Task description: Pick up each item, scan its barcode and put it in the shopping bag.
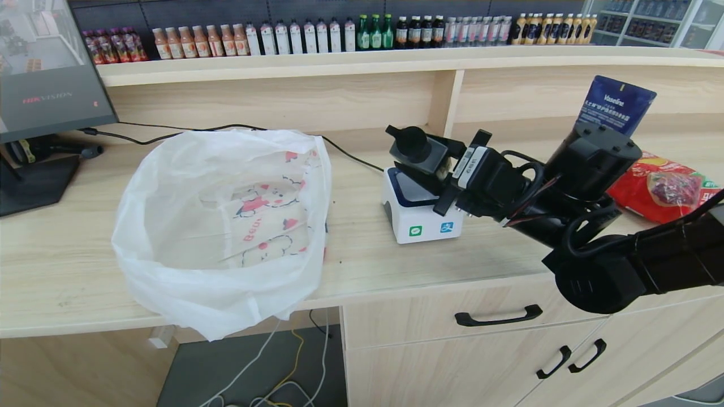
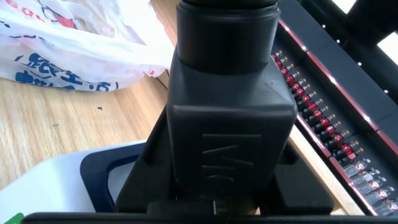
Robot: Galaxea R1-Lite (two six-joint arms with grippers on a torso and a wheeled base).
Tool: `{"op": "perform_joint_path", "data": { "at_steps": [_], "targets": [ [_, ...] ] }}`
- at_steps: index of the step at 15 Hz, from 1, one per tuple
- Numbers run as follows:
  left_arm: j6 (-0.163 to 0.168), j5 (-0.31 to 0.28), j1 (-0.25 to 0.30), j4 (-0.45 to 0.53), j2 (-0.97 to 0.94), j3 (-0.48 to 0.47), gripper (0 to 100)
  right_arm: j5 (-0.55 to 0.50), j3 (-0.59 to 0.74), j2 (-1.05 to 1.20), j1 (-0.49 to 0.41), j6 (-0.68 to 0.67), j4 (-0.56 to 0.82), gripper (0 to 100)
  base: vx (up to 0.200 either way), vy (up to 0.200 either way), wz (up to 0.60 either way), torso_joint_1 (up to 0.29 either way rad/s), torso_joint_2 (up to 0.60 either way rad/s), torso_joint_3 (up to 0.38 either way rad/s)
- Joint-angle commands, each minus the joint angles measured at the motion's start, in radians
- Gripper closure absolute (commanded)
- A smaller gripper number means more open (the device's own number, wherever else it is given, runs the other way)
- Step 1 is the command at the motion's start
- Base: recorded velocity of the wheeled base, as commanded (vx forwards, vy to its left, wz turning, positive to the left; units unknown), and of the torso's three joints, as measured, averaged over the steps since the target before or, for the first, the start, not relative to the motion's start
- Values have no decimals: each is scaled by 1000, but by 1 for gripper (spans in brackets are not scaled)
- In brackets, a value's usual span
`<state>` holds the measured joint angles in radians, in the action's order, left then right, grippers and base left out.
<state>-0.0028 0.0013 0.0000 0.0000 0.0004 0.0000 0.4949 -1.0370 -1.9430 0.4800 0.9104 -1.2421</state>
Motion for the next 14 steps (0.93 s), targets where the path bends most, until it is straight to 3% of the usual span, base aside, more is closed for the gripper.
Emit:
{"op": "perform_joint_path", "data": {
  "at_steps": [1, 14],
  "targets": [
    [0, 0, 0, 0, 0, 0, 0, -2, 15, -1, 0, 1, 0, 100, 0, 0, 0, 0, 0, 0],
    [0, 0, 0, 0, 0, 0, 0, -13, 38, -2, 3, -7, -22, 100, 0, 0, 0, 0, 0, 0]
  ]
}}
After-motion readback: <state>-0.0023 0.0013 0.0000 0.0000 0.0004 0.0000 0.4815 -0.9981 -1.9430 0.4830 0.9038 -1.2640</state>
